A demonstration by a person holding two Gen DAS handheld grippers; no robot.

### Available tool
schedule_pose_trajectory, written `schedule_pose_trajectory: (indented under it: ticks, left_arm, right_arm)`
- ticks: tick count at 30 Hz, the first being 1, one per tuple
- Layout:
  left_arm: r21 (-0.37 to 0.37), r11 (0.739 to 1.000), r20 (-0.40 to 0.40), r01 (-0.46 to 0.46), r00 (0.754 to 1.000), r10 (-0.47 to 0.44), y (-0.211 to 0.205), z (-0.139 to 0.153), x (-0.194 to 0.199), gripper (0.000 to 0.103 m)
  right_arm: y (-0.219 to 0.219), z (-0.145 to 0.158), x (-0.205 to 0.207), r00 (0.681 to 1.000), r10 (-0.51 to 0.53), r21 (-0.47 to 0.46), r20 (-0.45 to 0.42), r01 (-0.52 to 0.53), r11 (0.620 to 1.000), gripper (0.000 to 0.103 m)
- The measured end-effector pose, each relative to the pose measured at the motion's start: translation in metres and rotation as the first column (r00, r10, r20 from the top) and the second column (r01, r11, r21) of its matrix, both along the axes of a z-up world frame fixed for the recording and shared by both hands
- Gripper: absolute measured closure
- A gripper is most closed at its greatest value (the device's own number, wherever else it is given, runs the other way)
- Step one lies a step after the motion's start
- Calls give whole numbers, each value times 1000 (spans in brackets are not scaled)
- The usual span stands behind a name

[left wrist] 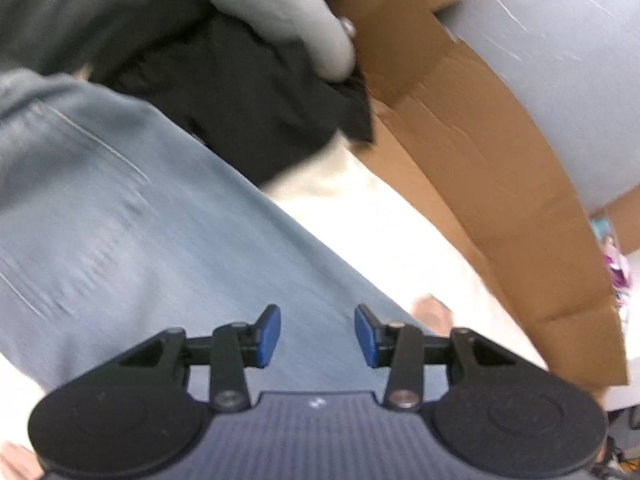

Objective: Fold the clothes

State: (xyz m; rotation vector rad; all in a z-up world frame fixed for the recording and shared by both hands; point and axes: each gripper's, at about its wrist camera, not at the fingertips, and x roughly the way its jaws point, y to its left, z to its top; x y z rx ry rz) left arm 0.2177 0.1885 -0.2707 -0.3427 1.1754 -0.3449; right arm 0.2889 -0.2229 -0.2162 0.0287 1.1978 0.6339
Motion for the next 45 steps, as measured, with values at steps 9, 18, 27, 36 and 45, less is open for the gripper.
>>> schedule_pose_trajectory:
  ticks: [9,18,27,36,45]
  left_arm:
    - [-4,988,-27,156,987,-156,-94,-18,-42,58]
    - [24,910,-95,414,907,-410,-171,-31,-78,56]
    - [-72,828,-142,556,816,-560,-198,-59,-128,57]
    - [-154,791,-198,592,766,-612,-197,-75,-159,58]
    - [-185,794,-282,580,742,-608,-190,-104,-173,65]
  right_arm:
    - [-68,-32,-46,971,-215,101,103,205,974,30]
    - [-66,-46,-72,972,-190,109,139,175,978,30]
    - [-56,-50,-88,977,-144,85,157,132,988,31]
    - [-55,-58,-105,982,-123,85,145,112,990,31]
    - [-54,-67,-114,987,-106,76,124,97,992,31]
